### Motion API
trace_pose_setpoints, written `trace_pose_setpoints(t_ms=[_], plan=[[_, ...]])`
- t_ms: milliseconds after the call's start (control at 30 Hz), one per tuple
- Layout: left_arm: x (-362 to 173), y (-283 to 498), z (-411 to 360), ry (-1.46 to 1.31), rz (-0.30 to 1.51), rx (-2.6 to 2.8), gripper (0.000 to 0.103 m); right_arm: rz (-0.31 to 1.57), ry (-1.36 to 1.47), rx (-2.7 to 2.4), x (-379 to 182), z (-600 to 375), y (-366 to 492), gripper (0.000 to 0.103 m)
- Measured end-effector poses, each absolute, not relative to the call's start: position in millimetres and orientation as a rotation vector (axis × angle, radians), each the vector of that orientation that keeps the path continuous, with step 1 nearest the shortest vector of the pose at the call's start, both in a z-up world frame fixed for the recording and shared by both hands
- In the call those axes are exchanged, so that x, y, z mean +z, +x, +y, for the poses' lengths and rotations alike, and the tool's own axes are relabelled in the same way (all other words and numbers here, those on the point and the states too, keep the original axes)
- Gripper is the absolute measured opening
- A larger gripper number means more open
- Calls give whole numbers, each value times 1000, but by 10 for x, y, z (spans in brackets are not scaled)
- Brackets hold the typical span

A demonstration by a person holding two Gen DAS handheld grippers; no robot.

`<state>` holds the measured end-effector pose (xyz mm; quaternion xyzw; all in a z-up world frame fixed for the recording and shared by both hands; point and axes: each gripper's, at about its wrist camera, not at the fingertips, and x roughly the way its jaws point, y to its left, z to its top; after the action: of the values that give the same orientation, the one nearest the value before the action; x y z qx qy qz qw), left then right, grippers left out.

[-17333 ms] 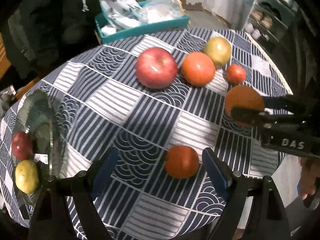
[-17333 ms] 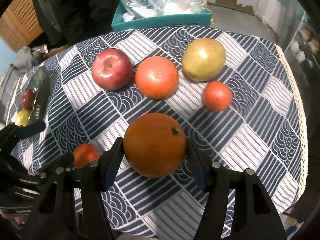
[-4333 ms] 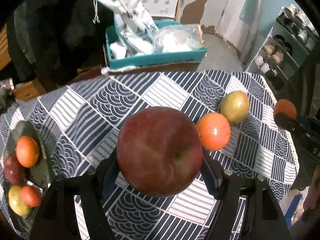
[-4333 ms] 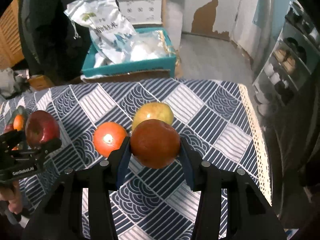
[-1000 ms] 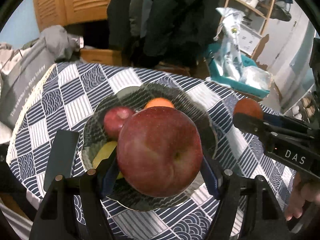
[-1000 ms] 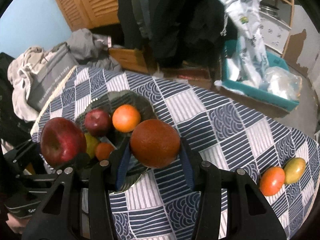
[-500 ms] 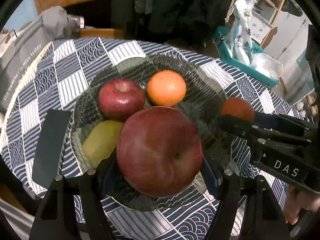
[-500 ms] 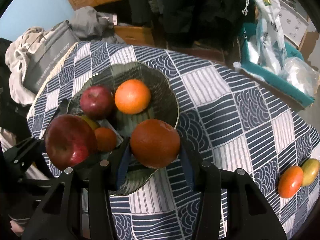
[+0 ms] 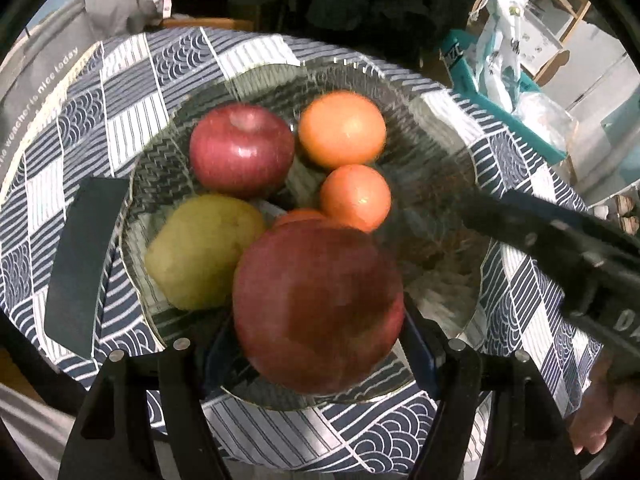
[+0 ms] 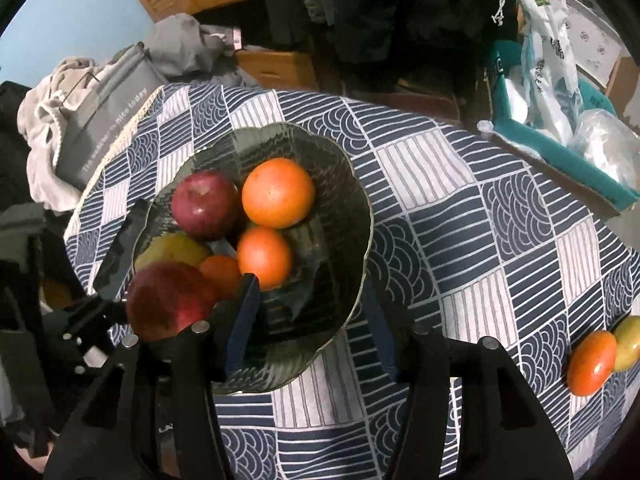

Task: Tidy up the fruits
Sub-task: 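Open left gripper to drop the apple into the bowl while right gripper releases its fruit, then withdraw both grippers from the bowl toward the loose orange and mango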

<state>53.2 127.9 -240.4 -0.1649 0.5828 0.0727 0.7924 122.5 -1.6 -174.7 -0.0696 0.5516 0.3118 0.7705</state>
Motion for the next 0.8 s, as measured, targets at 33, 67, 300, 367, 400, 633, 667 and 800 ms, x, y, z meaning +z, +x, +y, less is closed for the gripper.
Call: trace_pose_setpoints(t_ms=[33, 67, 300, 367, 400, 633, 667, 800], plan=[[-2427, 527, 1269, -355, 1265, 156, 75, 1194, -150, 675, -1737, -24, 1223, 54], [-2450, 526, 1259, -355, 1277, 156, 75, 1193, -150, 673, -1729, -29, 1222, 54], [-2352, 508, 1212, -343, 1261, 163, 76, 1177, -140, 652, -1654, -136, 1223, 55], [-2241, 500, 1200, -329, 1224, 166, 82, 1173, -136, 649, -1629, -166, 1222, 55], [-2175, 493, 1190, -315, 1199, 168, 82, 1168, -136, 646, -1615, -184, 1220, 55], [-1899, 481, 1086, -277, 1117, 159, 83, 1111, -143, 587, -1429, -363, 1164, 55], [-1869, 481, 1075, -273, 1109, 154, 83, 1099, -151, 576, -1393, -397, 1155, 55], [-1708, 490, 970, -247, 1061, 149, 83, 1046, -175, 521, -1219, -539, 1111, 60]])
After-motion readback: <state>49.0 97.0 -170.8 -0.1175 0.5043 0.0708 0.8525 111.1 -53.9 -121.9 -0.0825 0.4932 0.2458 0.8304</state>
